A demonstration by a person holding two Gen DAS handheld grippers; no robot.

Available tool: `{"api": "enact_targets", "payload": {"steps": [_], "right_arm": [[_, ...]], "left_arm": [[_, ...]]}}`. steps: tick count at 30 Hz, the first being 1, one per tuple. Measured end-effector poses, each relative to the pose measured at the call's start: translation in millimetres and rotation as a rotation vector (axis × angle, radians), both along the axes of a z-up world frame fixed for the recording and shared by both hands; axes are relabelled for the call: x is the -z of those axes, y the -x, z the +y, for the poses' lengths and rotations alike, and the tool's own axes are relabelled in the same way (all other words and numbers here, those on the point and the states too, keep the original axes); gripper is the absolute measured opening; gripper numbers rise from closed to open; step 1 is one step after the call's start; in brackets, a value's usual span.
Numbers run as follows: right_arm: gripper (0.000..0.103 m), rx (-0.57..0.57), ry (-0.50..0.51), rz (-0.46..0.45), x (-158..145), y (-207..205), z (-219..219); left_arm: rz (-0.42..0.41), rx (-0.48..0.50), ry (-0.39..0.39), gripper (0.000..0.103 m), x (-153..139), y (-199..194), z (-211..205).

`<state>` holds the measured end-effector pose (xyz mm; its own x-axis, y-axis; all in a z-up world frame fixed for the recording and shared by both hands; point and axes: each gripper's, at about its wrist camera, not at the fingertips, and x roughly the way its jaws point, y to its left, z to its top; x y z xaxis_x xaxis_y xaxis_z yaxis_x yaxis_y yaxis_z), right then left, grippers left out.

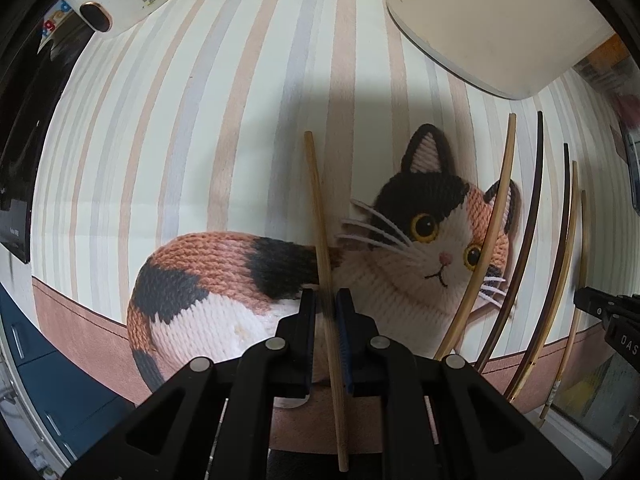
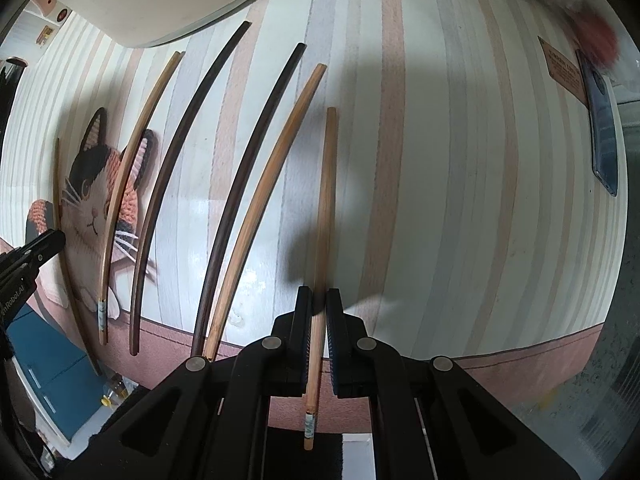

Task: Organize utensils
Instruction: 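Grasp a light chopstick with the left tool while the right tool grasps another, then lift both light chopsticks upright and carry them over the beige holder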

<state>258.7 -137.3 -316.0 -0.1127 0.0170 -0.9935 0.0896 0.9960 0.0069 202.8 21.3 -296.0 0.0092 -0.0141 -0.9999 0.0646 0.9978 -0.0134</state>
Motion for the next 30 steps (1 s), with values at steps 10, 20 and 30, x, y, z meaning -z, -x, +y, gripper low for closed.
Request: {"api": "enact_targets", "payload": {"steps": [10, 20, 30], "right_arm": [[0.007, 0.058, -0.011, -0.118, -1.2, 6.0, -23.6], [0.007, 0.069, -0.030, -0.283, -58.0, 20.9, -30.0], [0.007, 0.083, -0.087, -0.484, -127.5, 5.6, -22.1]], "left_arm": [[-0.127, -0.006, -0.037, 0.004, -31.3, 11.3, -0.2], [-0.250, -0.023, 0.010, 0.004, -85.9, 14.4, -0.8], [-0.422, -0.050, 0.099, 0.004, -165.4, 7.0, -4.4]]}}
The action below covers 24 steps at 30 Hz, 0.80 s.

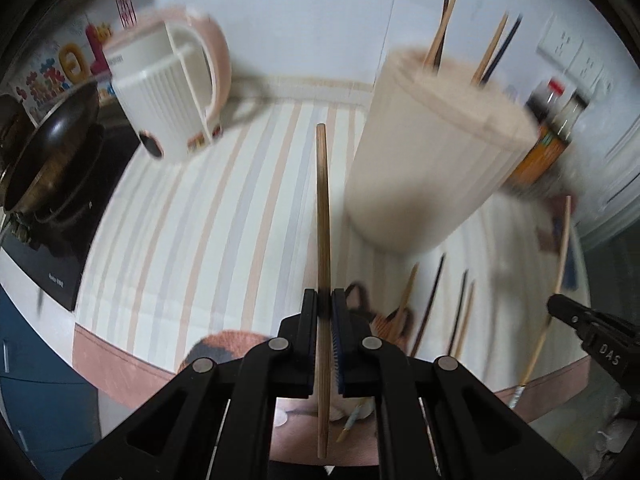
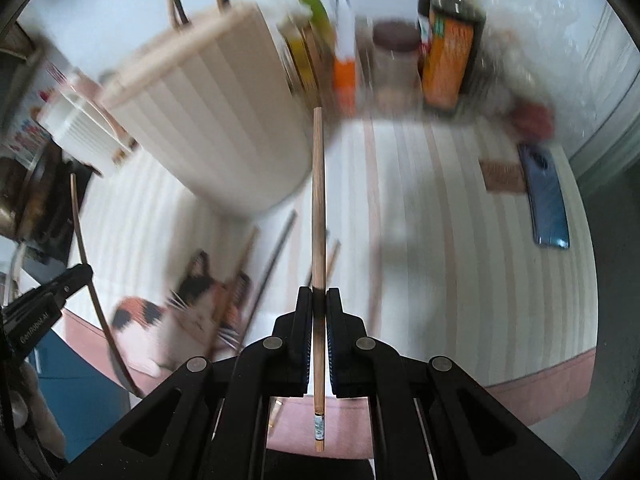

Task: Organize utensils
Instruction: 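Lift both light chopsticks upright and carry them over the beige holder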

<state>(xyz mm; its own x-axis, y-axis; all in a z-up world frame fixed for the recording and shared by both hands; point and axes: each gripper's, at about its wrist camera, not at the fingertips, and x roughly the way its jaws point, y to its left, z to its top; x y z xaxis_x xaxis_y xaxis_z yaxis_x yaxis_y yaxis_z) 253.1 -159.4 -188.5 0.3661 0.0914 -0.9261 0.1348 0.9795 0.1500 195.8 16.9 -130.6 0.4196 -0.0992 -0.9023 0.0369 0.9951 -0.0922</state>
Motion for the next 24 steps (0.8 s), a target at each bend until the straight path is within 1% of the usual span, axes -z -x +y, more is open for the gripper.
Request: {"api": "enact_targets", "payload": {"steps": [4, 12, 13, 15, 19, 22, 24], "right_arm": [[0.007, -0.011, -0.035, -0.091, -37.8, -8.9, 2.8], [0.007, -0.027, -0.092, -0.270, -114.6, -30.5, 6.1], [0.007, -0.025, -0.102, -0.305, -129.5, -35.8, 5.5], [0.007, -0.021, -0.115, -0.348, -148.6, -43.6, 5.2], [0.007, 0.001, -0.116, -0.453, -185.9, -75.5, 1.8], [0.007, 0.034, -0.113, -0.506, -196.8, -101.1, -2.0], [0.007, 0.070, -0.116, -0.543, -199.2, -121.0, -4.8]], "left_arm": [[-0.088, -0.011, 0.046, 0.004, -39.2, -5.1, 3.4], [-0.260, -0.027, 0.209, 0.004, -133.1, -23.4, 10.4], [-0.276, -0.025, 0.222, 0.004, -141.8, -25.8, 9.8], [-0.316, -0.021, 0.250, 0.004, -161.2, -35.4, 7.3], [-0.375, -0.034, 0.260, 0.004, -184.2, -63.0, 0.4], [-0.428, -0.059, 0.239, 0.004, -191.0, -94.3, -8.2], [-0.442, -0.070, 0.232, 0.004, -189.0, -112.4, -13.5]]}}
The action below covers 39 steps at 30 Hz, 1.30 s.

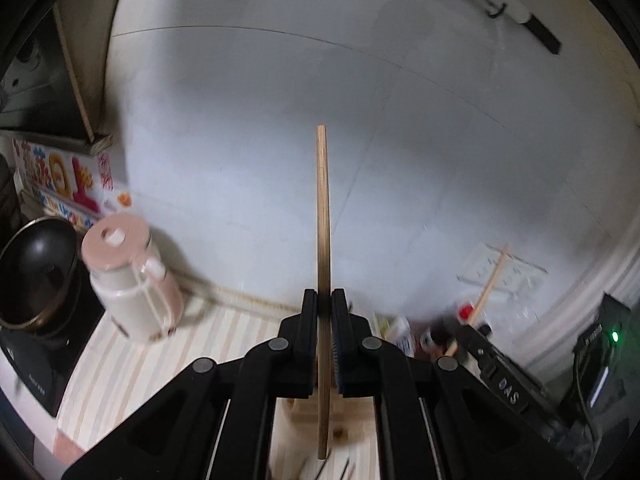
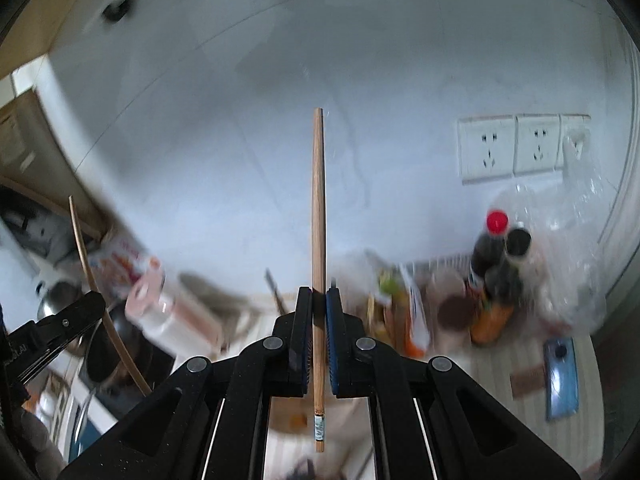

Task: Organize utensils
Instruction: 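Lift both light chopsticks upright and carry them over the beige holder, then drop both chopsticks into the holder and open both tools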

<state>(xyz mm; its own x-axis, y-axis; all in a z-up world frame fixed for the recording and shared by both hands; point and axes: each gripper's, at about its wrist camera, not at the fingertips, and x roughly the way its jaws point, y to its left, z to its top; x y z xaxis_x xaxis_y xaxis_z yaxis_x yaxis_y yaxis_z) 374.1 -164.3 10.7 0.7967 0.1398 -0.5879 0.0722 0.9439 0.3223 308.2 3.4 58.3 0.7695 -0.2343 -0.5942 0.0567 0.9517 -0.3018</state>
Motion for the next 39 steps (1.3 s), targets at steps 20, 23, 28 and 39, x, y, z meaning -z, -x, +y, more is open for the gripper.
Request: {"api": "enact_targets", "payload": {"steps": [20, 23, 28, 39], "right_arm": [[0.007, 0.139, -0.048, -0.167, 51.4, -53.7, -2.1], [0.007, 0.129, -0.037, -0.159, 60.3, -55.3, -2.1], [0.008, 0.082, -0.052, -0.098, 70.1, -56.4, -1.4], [0.059, 0.078, 0.005, -0.025, 26.2, 3.8, -18.8]], "left_arm": [[0.090, -0.018, 0.007, 0.004, 91.5, -93.7, -15.0], [0.123, 0.003, -0.012, 0.004, 99.0, -94.9, -17.4], [0.173, 0.053, -0.034, 0.008, 88.7, -83.2, -19.6], [0.098, -0.026, -0.234, 0.102, 38.9, -0.7, 8.6]]}}
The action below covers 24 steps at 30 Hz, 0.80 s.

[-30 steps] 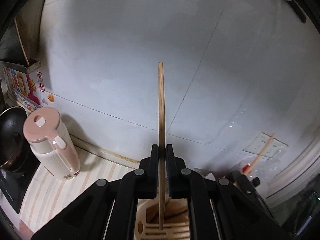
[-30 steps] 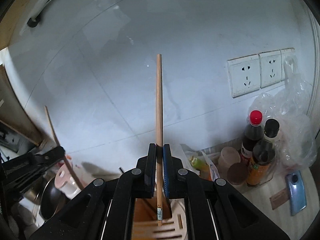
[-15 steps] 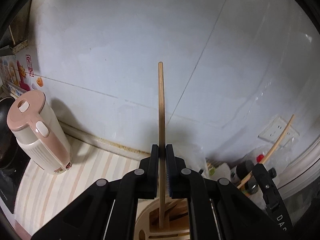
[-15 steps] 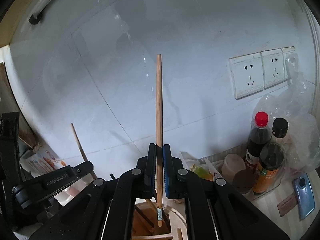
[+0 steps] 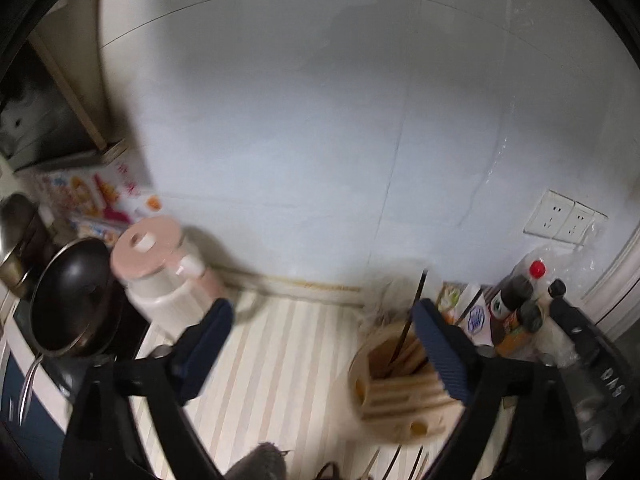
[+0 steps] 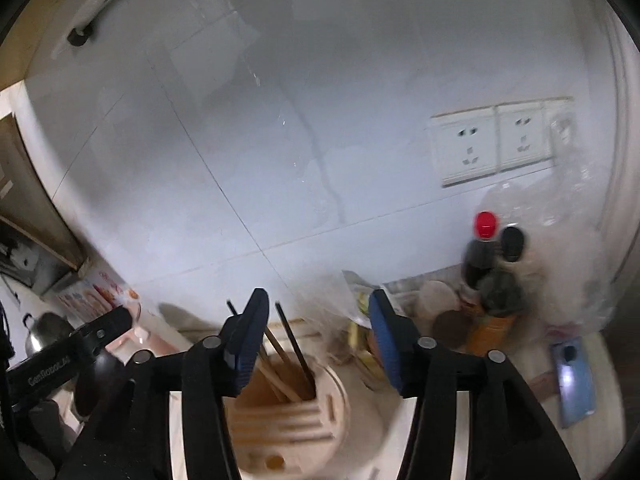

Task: Organize utensils
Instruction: 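Drop both chopsticks into the holder and open both tools, then grasp a light chopstick with the left tool while the right tool grasps another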

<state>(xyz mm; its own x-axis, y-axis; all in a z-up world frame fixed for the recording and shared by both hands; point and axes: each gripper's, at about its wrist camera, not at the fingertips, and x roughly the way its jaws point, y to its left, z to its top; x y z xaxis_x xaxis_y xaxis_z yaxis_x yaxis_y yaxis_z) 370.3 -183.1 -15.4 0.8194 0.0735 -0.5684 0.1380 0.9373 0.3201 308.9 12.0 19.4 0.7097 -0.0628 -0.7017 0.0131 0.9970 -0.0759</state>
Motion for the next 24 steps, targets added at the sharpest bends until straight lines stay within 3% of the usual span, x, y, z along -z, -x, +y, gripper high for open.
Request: {"api": "enact_targets", "payload": {"steps": [4, 7, 11, 15, 17, 21, 24], "right_arm": [[0.078, -0.004, 0.061, 0.060, -9.4, 32.8, 2.5], [0.078, -0.019, 0.069, 0.142, 1.3, 57.2, 6.0], [0.078, -0.027, 0.023, 0.299, 50.4, 82.3, 6.7], [0.078, -0.018, -0.022, 0.462, 118.7, 95.8, 4.3], [0.075, -0.034, -0.039, 0.544, 153.7, 101.8, 6.6], [0.051, -0.058, -0.091, 0.698, 220.4, 110.0, 12.4], [0.042, -0.057, -0.093, 0.765, 251.6, 111.4, 17.8]], "left_arm": [[0.047, -0.009, 0.018, 0.103, 18.7, 32.1, 16.5], [0.080, -0.017, -0.008, 0.103, 42.0, 53.8, 19.9], [0.183, 0.018, -0.089, 0.103, 95.0, 74.1, 6.7], [0.301, 0.083, -0.195, 0.103, 158.9, 89.0, -14.6], [0.378, 0.126, -0.233, 0.103, 196.5, 95.1, -26.2], [0.519, 0.222, -0.245, 0.100, 262.0, 103.6, -48.0], [0.583, 0.280, -0.252, 0.082, 292.5, 106.0, -64.3]]}}
